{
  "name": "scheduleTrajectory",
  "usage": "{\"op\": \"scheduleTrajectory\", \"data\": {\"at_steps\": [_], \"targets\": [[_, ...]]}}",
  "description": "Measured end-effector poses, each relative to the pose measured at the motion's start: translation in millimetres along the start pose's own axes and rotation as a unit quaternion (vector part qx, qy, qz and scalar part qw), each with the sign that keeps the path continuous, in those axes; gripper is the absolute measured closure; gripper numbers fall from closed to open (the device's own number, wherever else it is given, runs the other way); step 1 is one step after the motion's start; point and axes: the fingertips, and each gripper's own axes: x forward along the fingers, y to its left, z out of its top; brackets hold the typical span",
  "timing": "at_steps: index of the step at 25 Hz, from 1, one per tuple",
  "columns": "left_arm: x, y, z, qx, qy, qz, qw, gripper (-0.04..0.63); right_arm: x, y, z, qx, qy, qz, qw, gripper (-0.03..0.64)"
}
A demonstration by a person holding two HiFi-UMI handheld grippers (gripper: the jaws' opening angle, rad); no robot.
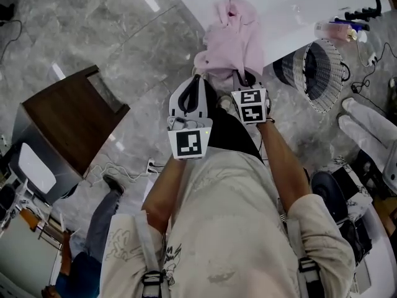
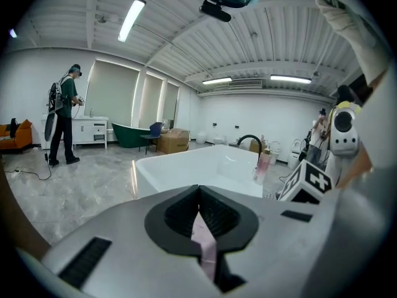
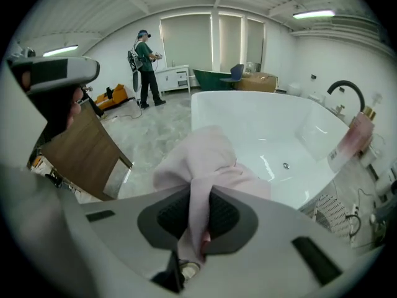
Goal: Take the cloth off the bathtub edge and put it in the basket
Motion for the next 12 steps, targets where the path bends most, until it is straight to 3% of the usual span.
{"op": "scheduleTrajectory", "data": {"at_steps": [12], "targets": [[-17,-33,52,0.021,-0.048,-0.015,0.9985,0.592,-101,-18,34,0.057,-0.115,-0.012,0.992,0.591]]}}
